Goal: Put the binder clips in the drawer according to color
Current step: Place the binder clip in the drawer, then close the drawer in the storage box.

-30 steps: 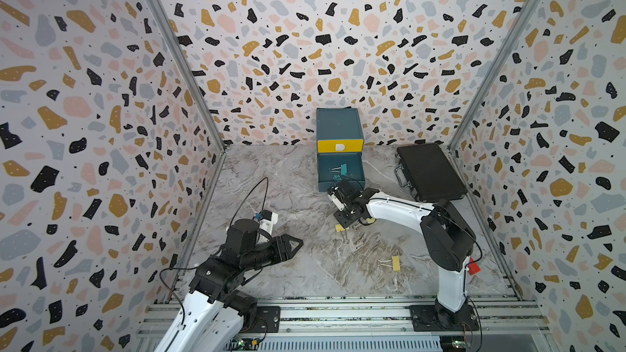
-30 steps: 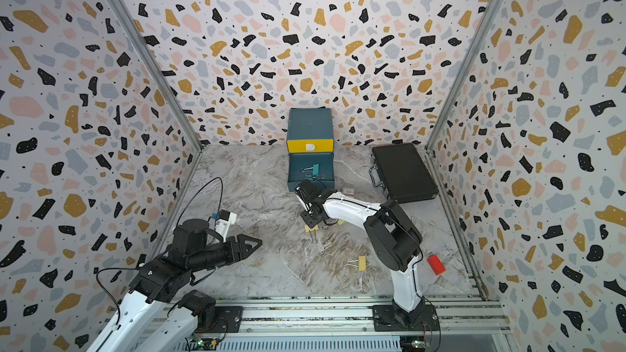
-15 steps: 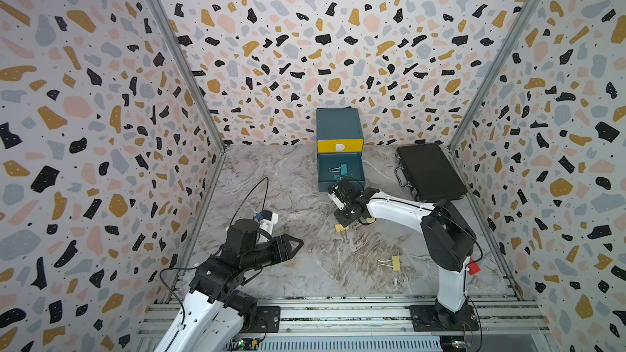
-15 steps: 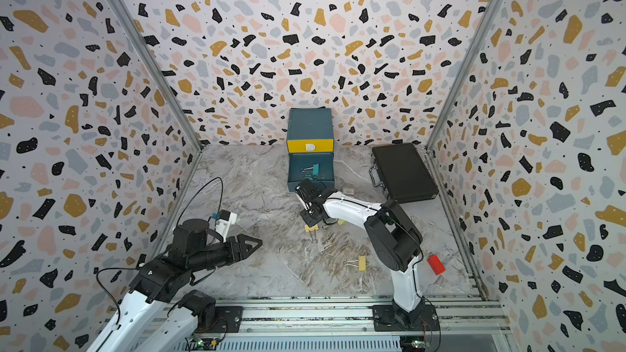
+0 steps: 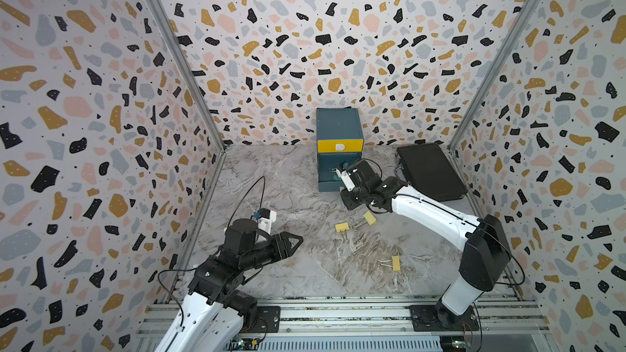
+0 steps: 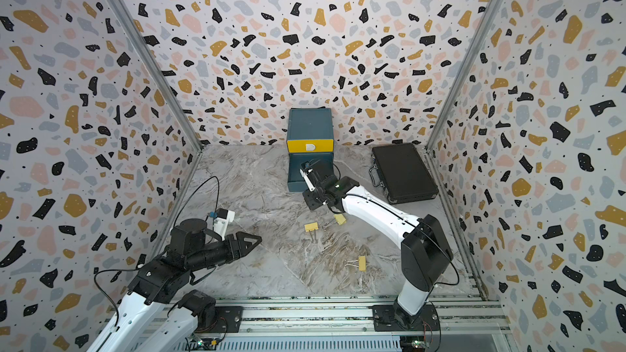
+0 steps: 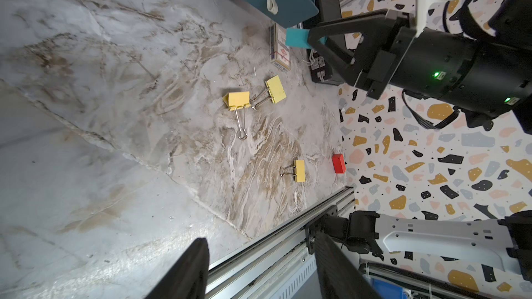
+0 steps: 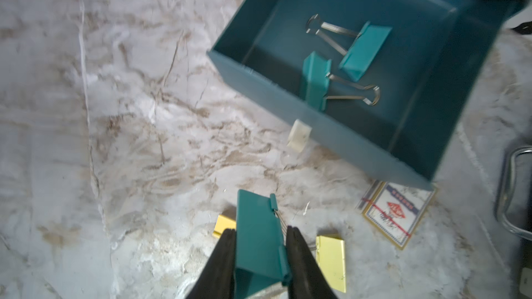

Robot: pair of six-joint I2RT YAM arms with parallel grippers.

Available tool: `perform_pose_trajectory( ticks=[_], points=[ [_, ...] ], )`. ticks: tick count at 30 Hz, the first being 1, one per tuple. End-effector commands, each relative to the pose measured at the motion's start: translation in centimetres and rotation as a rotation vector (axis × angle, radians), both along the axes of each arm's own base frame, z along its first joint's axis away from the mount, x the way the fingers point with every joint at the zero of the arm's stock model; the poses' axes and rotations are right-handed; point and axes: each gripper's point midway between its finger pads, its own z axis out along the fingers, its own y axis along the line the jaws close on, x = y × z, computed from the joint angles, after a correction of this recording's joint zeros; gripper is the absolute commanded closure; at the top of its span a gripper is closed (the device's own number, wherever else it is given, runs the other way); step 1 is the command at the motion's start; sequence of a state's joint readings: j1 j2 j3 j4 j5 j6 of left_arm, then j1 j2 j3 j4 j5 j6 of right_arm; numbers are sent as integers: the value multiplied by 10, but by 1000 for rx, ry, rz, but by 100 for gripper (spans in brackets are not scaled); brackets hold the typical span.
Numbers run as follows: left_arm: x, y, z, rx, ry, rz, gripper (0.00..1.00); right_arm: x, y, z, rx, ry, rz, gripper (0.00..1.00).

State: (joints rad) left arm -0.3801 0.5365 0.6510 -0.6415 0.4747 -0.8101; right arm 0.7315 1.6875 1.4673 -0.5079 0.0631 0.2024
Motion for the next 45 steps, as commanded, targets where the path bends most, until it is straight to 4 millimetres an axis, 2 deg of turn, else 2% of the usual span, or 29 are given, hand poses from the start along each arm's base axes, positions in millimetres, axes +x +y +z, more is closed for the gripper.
perform_pose_trajectory(
  ticks=[1, 3, 5, 13, 16, 21, 23, 26, 29, 32, 35, 38, 41, 45],
  points=[
    [18, 4, 47, -47, -157, 65, 38, 25, -5, 51, 108, -55, -58, 79],
    [24, 9, 56, -39, -191, 102, 38, 41, -1, 66, 119, -83, -73, 79],
    [30, 14, 63, -30, -217, 139, 38, 57, 2, 71, 114, -93, -93, 80],
    [46, 24, 87, -26, -308, 227, 38, 111, 12, 61, 98, -108, -165, 80],
    [48, 24, 88, -26, -313, 230, 38, 122, 13, 53, 86, -96, -180, 80],
    [48, 22, 86, -27, -305, 220, 37, 129, 13, 29, 74, -49, -190, 79],
    [48, 21, 84, -27, -299, 215, 37, 129, 14, 22, 74, -29, -187, 73],
    [48, 19, 84, -30, -294, 204, 37, 125, 13, 24, 76, -21, -181, 49],
    [48, 18, 83, -51, -272, 210, 37, 117, 8, 46, 111, -59, -176, 34],
    [46, 18, 80, -51, -266, 206, 37, 103, 0, 71, 155, -87, -181, 33],
    [43, 15, 71, -40, -239, 180, 37, 80, -10, 79, 229, -60, -213, 45],
    [35, 7, 54, 7, -192, 93, 37, 50, -18, 63, 349, 30, -264, 51],
    [24, 1, 41, 38, -159, 6, 37, 25, -15, 38, 516, 139, -299, 53],
    [9, 2, 26, 99, -121, -58, 37, 13, -7, 0, 677, 242, -350, 55]
  ],
)
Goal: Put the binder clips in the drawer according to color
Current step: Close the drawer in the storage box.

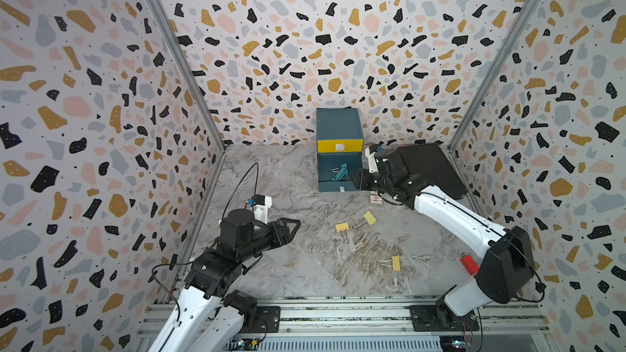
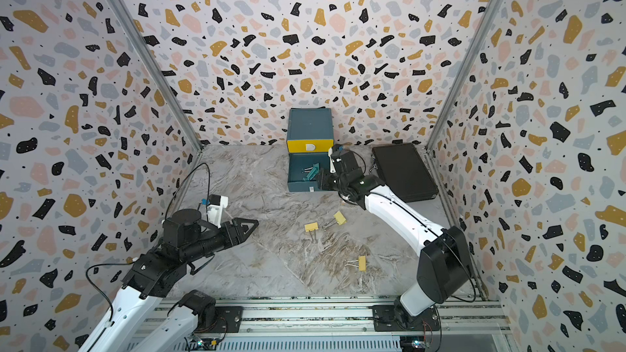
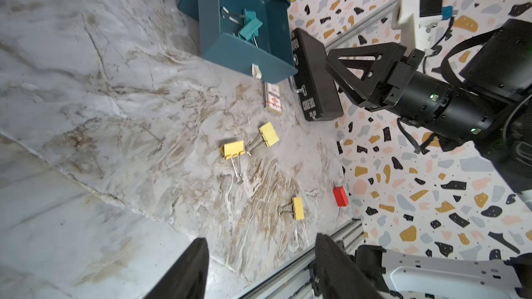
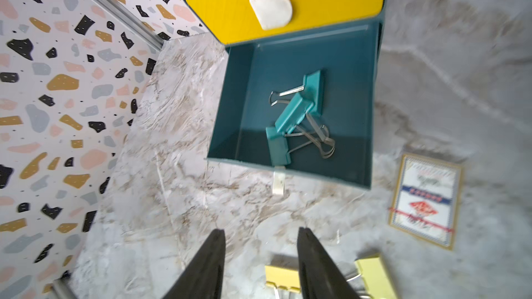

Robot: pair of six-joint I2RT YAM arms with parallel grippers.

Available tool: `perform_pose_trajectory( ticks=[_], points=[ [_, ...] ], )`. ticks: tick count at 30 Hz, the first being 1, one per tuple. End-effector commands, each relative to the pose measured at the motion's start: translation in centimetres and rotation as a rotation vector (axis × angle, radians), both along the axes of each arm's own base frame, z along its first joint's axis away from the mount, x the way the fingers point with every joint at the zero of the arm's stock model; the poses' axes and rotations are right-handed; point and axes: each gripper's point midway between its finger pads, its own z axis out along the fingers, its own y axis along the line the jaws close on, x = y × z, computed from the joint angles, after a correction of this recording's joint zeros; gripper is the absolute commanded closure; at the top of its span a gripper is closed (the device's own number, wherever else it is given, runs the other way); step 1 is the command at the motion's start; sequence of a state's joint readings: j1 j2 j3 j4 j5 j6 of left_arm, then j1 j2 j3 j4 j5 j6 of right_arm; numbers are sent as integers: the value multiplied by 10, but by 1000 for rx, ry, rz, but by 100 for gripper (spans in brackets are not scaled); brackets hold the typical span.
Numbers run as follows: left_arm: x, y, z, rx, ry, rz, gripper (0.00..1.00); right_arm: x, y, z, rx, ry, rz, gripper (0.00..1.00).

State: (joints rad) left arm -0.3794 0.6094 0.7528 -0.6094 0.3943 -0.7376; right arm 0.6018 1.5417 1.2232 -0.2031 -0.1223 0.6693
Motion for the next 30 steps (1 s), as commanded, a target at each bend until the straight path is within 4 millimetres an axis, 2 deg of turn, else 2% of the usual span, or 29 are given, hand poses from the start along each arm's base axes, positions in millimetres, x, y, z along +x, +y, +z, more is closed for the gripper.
perform_pose_trajectory(
  ticks=[1, 7, 12, 17, 21, 24, 30],
  points=[
    [-18, -1, -7, 55, 11, -94, 37, -1, 19, -24, 220, 98, -53, 55],
    [-20, -1, -8, 35, 8, -86, 38, 4, 24, -45, 319, 144, -113, 51],
    [-16, -3, -11, 0, 17, -70, 38, 17, 33, -63, 389, 173, -156, 50],
    [-17, -4, -13, -1, 21, -72, 38, 32, 41, -64, 451, 172, -188, 52],
    [-17, -3, -14, 0, 22, -70, 38, 40, 41, -69, 451, 183, -229, 61],
    [-17, -3, -13, -1, 21, -71, 38, 46, 38, -69, 461, 172, -265, 75],
    [-18, -3, -15, -4, 24, -70, 38, 63, 40, -63, 496, 143, -309, 88]
  ],
)
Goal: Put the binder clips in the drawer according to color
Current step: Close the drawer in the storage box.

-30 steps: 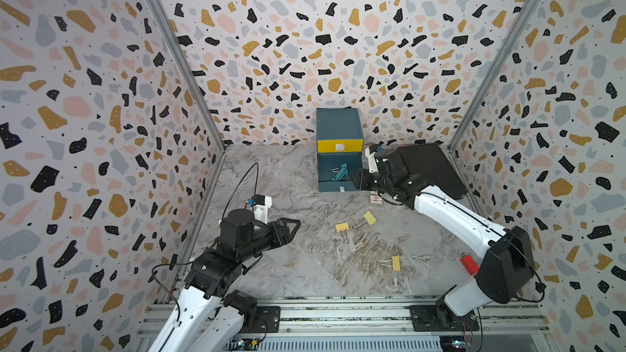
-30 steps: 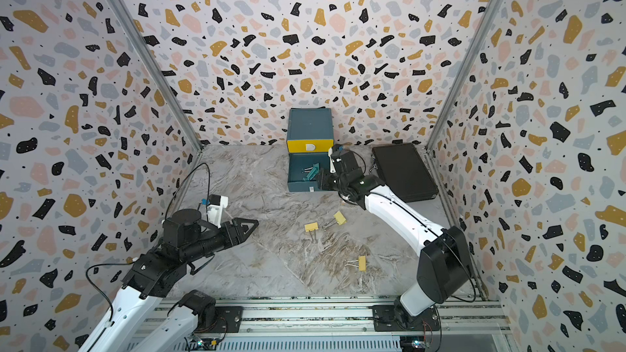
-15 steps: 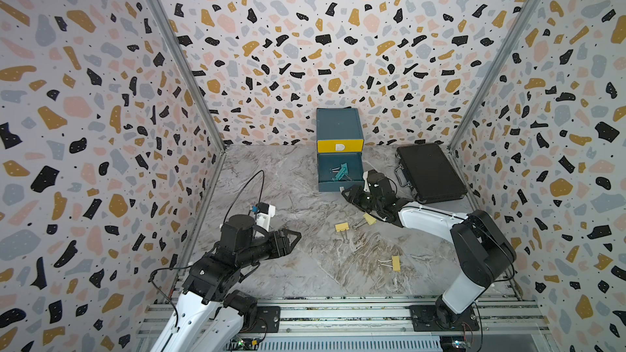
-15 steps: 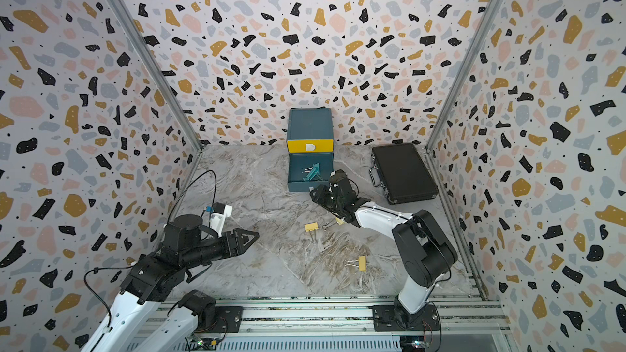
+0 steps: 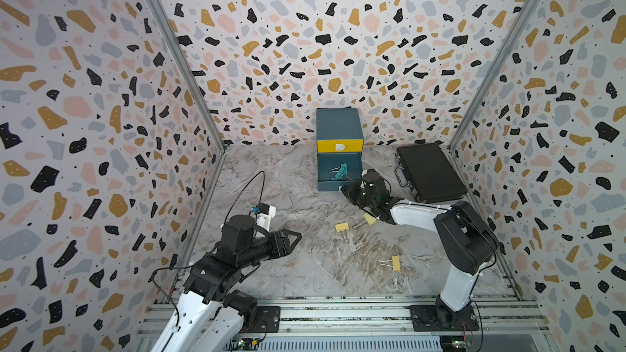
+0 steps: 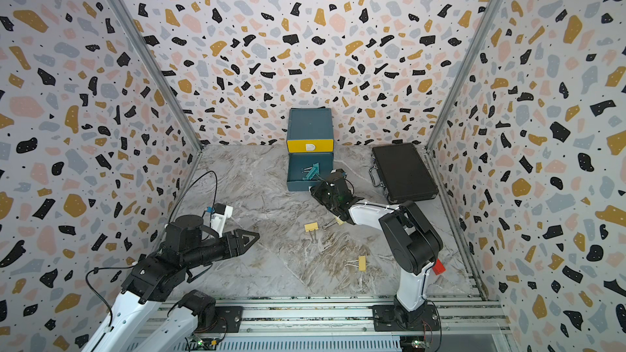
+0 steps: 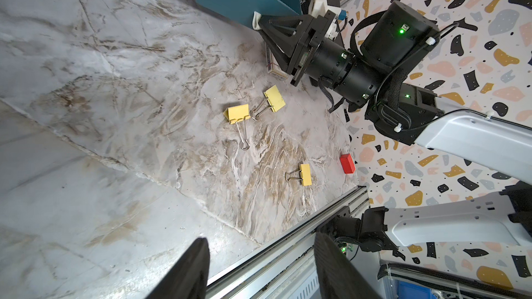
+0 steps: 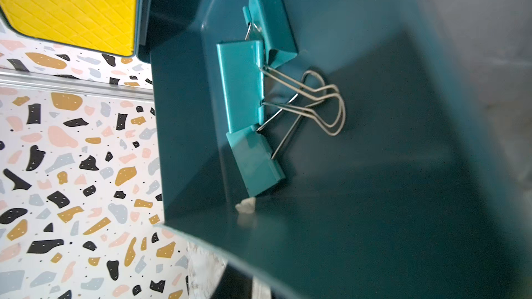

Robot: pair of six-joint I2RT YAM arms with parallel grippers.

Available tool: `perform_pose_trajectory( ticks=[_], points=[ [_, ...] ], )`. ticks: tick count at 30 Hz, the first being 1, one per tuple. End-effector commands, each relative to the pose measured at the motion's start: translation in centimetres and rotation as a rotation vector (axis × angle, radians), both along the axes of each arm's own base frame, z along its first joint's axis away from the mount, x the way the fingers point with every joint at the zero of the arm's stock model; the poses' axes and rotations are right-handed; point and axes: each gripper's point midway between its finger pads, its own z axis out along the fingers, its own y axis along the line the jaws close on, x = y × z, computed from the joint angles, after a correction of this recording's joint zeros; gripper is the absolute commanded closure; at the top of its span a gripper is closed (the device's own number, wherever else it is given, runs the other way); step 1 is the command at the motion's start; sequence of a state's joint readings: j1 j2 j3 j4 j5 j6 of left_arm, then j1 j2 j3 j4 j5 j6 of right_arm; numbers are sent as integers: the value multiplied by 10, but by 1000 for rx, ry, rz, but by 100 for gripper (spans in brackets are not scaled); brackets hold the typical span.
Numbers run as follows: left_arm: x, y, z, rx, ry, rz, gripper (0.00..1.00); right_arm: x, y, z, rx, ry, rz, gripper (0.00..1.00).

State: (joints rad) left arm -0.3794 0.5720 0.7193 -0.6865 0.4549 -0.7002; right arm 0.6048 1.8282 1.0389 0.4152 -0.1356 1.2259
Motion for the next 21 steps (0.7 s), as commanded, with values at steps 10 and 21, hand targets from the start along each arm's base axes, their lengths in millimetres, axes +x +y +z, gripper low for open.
perform_pose_trajectory(
  ticks=[10, 21],
  points=[
    [2, 0, -2, -17, -19, 7, 38, 53, 11, 41, 83, -100, -103, 94],
    [4, -1, -3, -24, -14, 9, 38, 85, 1, 46, 129, -117, -192, 96]
  ],
)
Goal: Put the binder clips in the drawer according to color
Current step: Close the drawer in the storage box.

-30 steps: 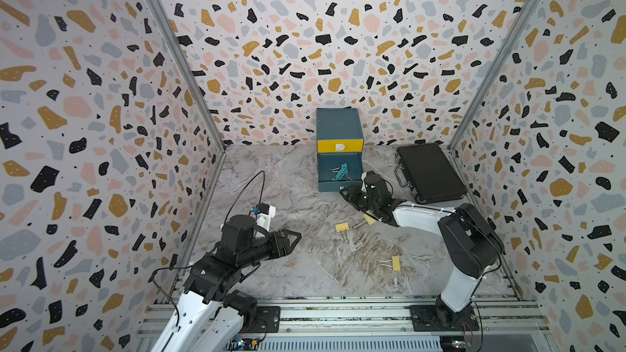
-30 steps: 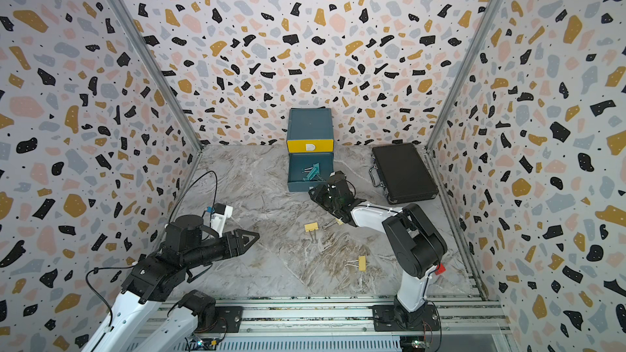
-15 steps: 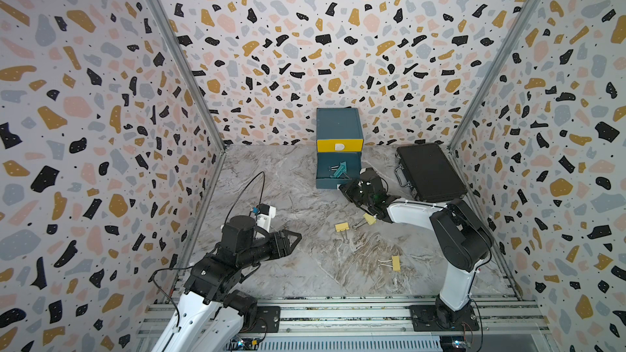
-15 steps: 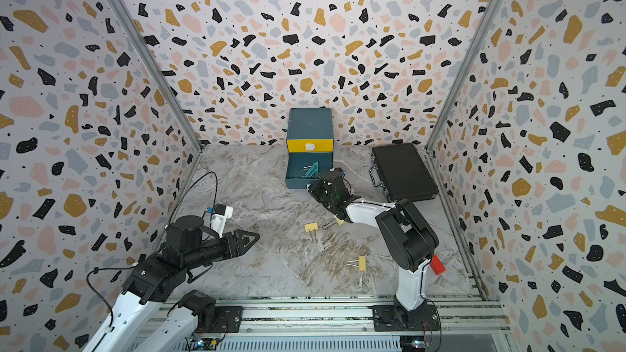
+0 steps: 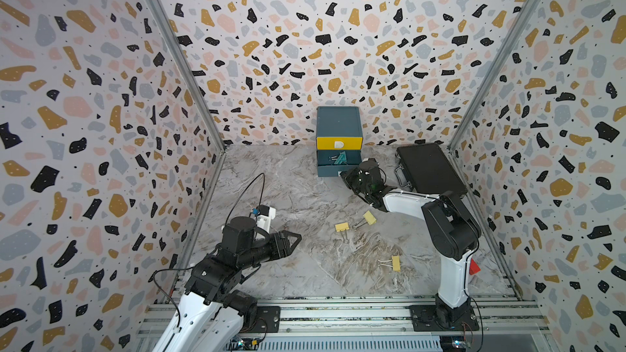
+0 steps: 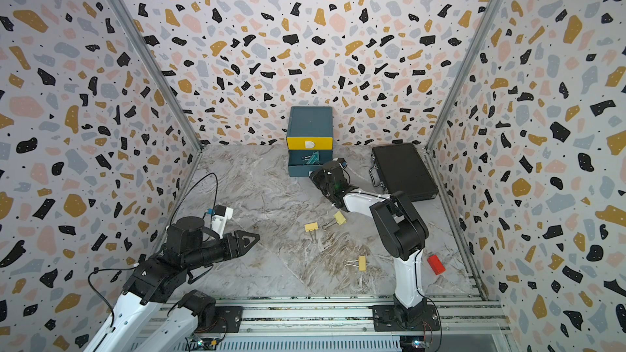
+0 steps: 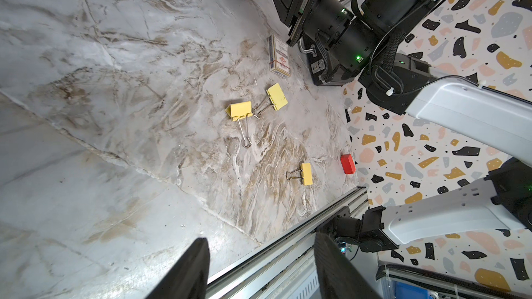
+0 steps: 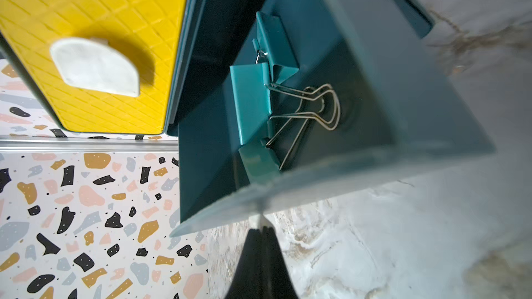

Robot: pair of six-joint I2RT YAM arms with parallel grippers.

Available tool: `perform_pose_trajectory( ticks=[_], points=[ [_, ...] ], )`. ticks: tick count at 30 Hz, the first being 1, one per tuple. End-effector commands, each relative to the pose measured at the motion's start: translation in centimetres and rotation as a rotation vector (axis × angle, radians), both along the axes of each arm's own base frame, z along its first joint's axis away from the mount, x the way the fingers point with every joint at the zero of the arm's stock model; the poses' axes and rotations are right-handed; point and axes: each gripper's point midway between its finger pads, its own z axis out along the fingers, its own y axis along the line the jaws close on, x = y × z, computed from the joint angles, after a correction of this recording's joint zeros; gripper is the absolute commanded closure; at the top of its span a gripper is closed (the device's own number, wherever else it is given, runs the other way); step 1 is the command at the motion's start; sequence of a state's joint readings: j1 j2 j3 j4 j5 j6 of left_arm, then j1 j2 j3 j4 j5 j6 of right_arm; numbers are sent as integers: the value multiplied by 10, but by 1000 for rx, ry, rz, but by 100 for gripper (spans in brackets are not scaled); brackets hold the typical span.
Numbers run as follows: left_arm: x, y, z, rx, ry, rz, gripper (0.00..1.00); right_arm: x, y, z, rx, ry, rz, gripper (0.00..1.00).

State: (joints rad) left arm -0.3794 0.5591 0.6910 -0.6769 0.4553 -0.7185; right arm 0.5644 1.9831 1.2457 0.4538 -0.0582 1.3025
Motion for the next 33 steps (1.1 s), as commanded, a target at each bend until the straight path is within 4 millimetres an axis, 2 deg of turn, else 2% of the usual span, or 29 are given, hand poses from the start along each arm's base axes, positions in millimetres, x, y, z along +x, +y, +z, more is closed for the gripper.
perform_pose_trajectory(
  ticks=[1, 8, 13, 18, 23, 27, 33],
  points=[
    [5, -2, 6, -18, -33, -1, 38, 23, -1, 28, 52, -72, -59, 96],
    [7, 0, 3, -11, -30, 15, 38, 54, -7, 28, 108, -80, -118, 96],
    [19, -5, 1, -32, -28, 24, 38, 74, -5, 22, 147, -82, -125, 96],
    [31, -11, 3, -48, -31, 23, 38, 82, -6, 18, 165, -82, -143, 93],
    [35, -13, 6, -45, -38, 23, 38, 89, -7, 17, 191, -82, -156, 90],
    [34, -12, 5, -40, -35, 24, 38, 94, -7, 18, 201, -82, -157, 84],
    [33, -10, 5, -38, -36, 30, 38, 91, -12, 22, 209, -87, -143, 65]
  ],
)
